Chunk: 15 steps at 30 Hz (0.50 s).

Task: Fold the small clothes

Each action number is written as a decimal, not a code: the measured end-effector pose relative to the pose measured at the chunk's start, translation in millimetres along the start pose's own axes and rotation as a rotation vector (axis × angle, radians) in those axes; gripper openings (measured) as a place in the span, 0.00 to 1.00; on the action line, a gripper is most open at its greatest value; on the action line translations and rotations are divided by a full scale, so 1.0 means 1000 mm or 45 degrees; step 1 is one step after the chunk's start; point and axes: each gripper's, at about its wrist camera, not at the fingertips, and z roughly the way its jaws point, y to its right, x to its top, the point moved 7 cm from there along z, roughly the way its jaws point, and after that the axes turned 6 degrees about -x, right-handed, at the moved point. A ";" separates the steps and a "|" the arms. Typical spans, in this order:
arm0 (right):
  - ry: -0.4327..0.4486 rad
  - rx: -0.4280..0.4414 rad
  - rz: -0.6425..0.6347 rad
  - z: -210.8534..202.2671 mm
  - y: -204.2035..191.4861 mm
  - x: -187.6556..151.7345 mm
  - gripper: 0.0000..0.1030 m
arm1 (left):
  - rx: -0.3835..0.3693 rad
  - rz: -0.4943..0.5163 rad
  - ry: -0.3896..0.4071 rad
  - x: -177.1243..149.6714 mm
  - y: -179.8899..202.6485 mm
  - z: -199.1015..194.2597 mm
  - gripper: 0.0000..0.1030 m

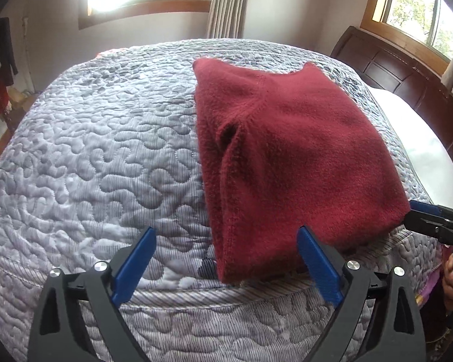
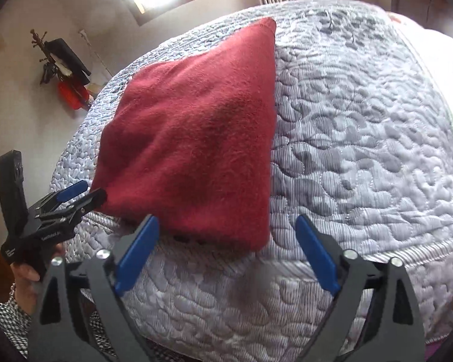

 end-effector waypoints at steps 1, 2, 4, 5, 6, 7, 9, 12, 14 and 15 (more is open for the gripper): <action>0.010 -0.023 -0.012 -0.004 -0.002 -0.001 0.90 | 0.022 0.005 0.001 -0.002 0.002 -0.004 0.96; 0.020 -0.049 -0.026 -0.009 -0.005 0.000 0.92 | 0.046 0.013 0.008 -0.003 0.004 -0.008 0.96; 0.035 -0.080 -0.034 -0.015 -0.009 -0.001 0.94 | 0.068 0.030 0.019 -0.005 0.009 -0.019 0.96; 0.041 -0.094 -0.036 -0.018 -0.011 -0.003 0.94 | 0.081 0.031 0.026 -0.005 0.011 -0.023 0.96; 0.042 -0.109 -0.037 -0.020 -0.012 -0.003 0.94 | 0.094 0.030 0.038 -0.005 0.012 -0.028 0.96; 0.043 -0.126 -0.039 -0.021 -0.013 -0.005 0.94 | 0.102 0.028 0.050 -0.006 0.013 -0.033 0.96; 0.052 -0.160 -0.043 -0.028 -0.014 -0.008 0.95 | 0.115 0.024 0.056 -0.007 0.014 -0.040 0.96; 0.062 -0.170 -0.043 -0.034 -0.017 -0.013 0.97 | 0.124 0.015 0.080 -0.009 0.018 -0.053 0.96; 0.068 -0.177 -0.032 -0.039 -0.019 -0.016 0.97 | 0.135 0.013 0.093 -0.011 0.020 -0.060 0.96; 0.075 -0.185 -0.025 -0.041 -0.019 -0.017 0.97 | 0.137 0.014 0.098 -0.012 0.021 -0.063 0.96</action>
